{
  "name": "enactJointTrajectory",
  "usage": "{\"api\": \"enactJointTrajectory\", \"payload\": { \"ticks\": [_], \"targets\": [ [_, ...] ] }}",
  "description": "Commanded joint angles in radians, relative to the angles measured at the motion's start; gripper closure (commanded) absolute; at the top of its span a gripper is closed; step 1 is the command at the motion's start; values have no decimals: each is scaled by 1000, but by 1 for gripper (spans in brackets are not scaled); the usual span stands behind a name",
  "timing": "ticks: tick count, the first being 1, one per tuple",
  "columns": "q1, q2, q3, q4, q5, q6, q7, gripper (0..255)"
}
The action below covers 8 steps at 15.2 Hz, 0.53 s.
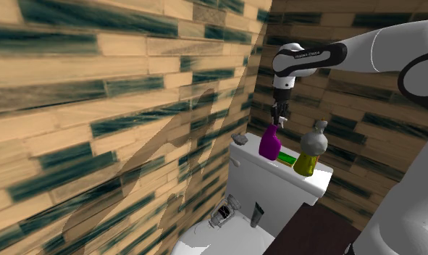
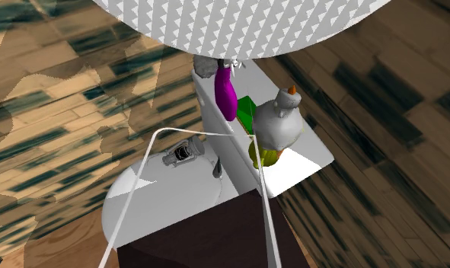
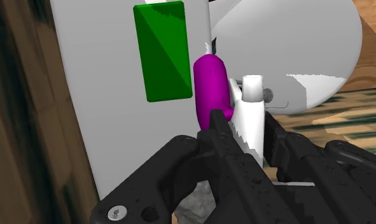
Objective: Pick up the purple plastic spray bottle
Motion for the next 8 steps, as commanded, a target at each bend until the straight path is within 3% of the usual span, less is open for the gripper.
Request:
{"api": "enactJointTrajectory", "payload": {
  "ticks": [1,8],
  "targets": [
    [1,-3,1,22,-1,-25,1,255],
    [1,-3,1,116,-1,-119,-1,255]
  ]
}}
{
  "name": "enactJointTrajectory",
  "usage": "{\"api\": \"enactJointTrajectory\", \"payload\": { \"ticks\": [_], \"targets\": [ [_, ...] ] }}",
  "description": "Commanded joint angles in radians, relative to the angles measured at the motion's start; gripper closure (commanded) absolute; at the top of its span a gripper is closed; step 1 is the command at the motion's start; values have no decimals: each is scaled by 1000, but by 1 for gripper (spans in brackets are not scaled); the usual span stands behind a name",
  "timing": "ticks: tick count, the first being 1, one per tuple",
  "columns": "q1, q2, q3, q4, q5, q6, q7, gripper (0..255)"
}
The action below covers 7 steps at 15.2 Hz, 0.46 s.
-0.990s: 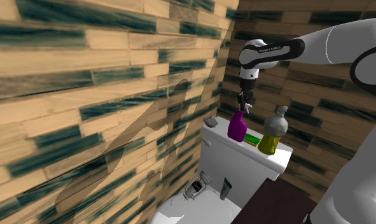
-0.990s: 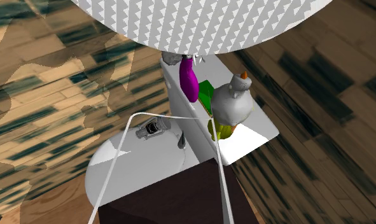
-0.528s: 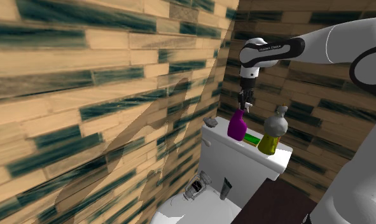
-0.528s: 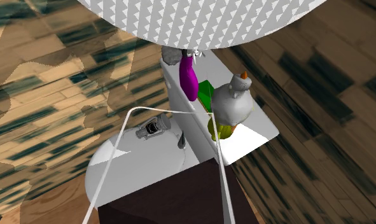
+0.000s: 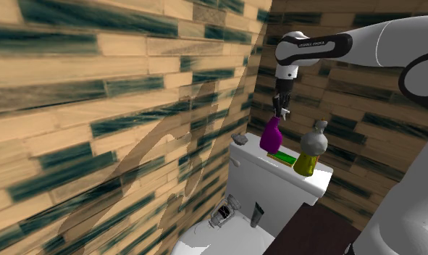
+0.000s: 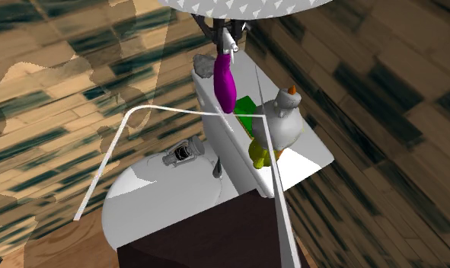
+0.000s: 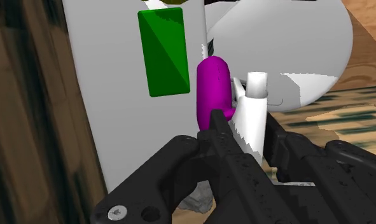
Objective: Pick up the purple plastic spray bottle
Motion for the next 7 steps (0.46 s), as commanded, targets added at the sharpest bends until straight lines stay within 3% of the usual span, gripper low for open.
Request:
{"api": "enactJointTrajectory", "payload": {
  "ticks": [1,7],
  "targets": [
    [-1,1,-1,27,0,-26,-2,255],
    [-1,8,-1,91,2,-84,-4,255]
  ]
}}
